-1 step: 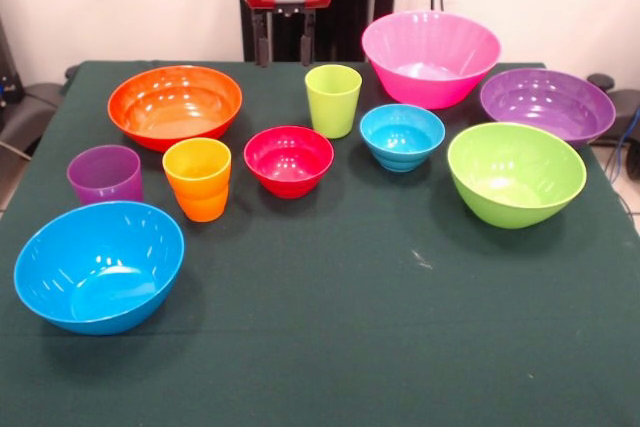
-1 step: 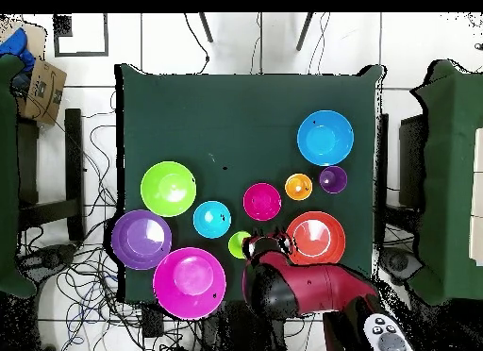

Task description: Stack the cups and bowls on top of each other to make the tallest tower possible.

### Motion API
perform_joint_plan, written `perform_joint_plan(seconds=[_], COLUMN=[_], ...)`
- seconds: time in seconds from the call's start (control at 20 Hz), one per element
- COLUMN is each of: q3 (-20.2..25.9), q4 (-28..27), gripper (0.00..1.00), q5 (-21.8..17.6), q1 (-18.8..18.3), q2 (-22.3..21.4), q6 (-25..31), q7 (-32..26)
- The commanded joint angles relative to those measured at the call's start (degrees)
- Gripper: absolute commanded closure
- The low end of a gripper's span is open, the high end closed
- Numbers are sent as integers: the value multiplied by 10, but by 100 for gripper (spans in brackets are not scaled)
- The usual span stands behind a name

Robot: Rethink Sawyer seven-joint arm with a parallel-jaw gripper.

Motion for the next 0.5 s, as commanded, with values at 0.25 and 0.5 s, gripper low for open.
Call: perform_joint_plan(seconds=[0.25, 0.5], q3=[-8, -16], q4=[11, 8], gripper=[0, 0], q5=[-36, -39], q1=[21, 26], q2=[53, 64], q6=[35, 25], q7=[35, 35])
